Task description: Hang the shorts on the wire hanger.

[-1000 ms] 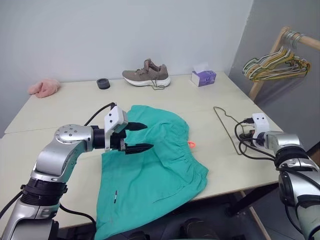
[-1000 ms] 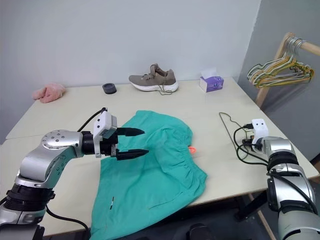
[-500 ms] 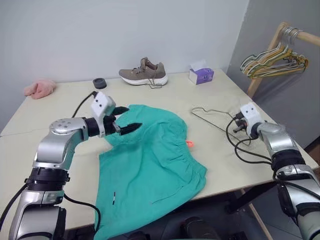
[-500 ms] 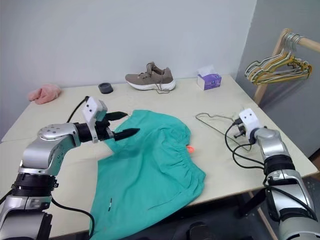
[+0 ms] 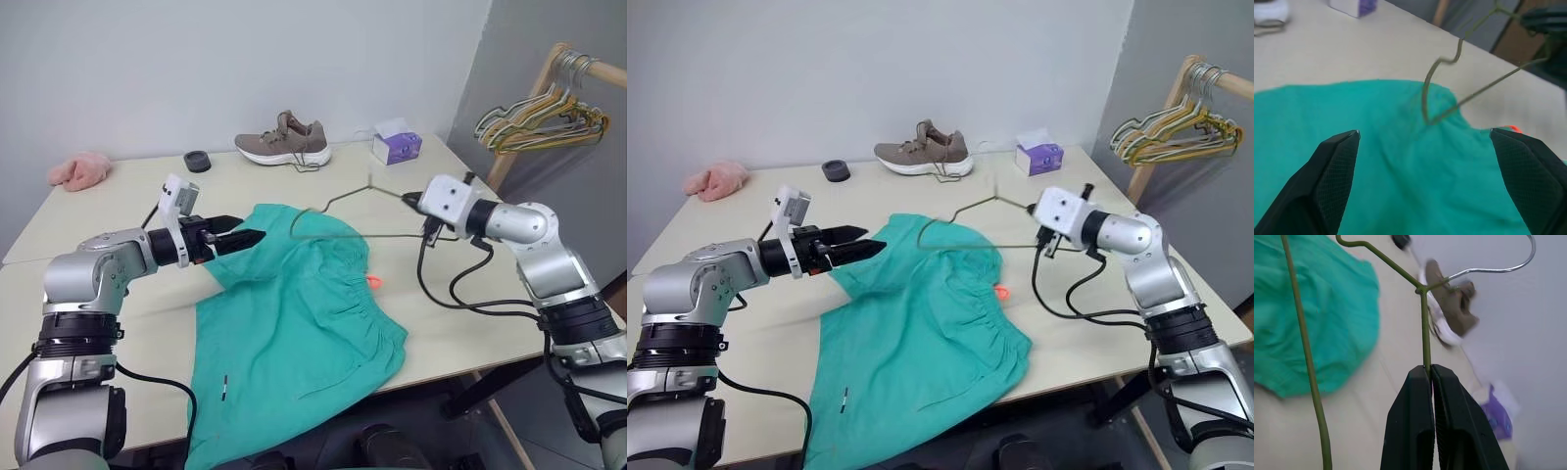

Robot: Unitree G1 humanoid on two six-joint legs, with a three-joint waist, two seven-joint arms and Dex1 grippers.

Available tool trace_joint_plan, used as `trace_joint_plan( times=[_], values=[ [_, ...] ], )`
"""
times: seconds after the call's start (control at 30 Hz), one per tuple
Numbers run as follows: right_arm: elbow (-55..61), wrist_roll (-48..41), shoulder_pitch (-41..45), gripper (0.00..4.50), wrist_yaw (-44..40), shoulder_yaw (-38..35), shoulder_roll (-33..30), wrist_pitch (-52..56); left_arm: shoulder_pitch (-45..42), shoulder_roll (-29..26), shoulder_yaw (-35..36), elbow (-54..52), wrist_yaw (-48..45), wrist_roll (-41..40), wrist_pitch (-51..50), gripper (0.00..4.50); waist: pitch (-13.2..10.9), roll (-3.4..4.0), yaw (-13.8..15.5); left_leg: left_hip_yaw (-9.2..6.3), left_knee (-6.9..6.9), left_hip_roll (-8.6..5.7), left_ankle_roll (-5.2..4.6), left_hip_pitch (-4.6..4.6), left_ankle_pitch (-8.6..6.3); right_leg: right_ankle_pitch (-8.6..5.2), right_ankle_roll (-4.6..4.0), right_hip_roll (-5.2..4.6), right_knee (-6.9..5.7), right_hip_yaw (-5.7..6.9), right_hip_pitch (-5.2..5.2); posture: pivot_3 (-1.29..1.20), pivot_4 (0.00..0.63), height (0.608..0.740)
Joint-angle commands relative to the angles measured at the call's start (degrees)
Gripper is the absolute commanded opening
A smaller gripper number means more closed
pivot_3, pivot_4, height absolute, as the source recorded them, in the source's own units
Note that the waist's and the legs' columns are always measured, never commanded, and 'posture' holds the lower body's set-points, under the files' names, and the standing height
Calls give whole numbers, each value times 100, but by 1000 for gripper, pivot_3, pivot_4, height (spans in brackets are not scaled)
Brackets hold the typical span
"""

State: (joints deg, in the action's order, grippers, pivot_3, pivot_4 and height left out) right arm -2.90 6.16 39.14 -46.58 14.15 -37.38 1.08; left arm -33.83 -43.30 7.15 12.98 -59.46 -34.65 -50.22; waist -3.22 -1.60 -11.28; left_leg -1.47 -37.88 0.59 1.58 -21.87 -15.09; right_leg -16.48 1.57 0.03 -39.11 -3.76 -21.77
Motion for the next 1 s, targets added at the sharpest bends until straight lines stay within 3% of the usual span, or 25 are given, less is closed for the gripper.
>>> trace_joint_plan(
  times=[0.03, 0.47, 0.6, 0.97, 1.0],
  values=[
    [545, 106, 165, 0, -174, 142, 79, -293, -64, -227, -57, -343, -201, -81, -219, 4488, 0, 0, -1, -1, -1, 1, 0, 1, 0, 0, 0, 0, -1, 1, 0, -175, 0, 740],
    [708, 48, 542, 0, -380, 150, 401, -335, 866, -794, -726, -1349, -1175, 106, 206, 4488, -1, 1, 20, -6, -1, 1, 1, 1, 1, 4, -8, -4, -2, 6, 1, -167, 0, 740],
    [797, 2, 493, 0, -412, 109, 388, -308, 862, -731, -675, -1272, -1155, 89, 208, 3642, -1, 1, 16, -4, -4, -2, 1, 2, 1, 4, -7, -4, -2, 4, 2, -169, 0, 740],
    [976, -320, 269, 0, -495, 67, 508, -122, 916, -633, -680, -1222, -1103, 123, 331, 122, -1, 1, 11, -4, -4, 0, 1, 2, 1, 4, -8, -4, -3, 5, 2, -176, 0, 740],
    [982, -335, 227, 0, -610, 120, 457, -116, 917, -620, -674, -1219, -1087, 126, 334, 31, -1, 1, 11, -4, -5, 0, 1, 2, 1, 4, -8, -4, -3, 5, 2, -176, 0, 740]
  ],
)
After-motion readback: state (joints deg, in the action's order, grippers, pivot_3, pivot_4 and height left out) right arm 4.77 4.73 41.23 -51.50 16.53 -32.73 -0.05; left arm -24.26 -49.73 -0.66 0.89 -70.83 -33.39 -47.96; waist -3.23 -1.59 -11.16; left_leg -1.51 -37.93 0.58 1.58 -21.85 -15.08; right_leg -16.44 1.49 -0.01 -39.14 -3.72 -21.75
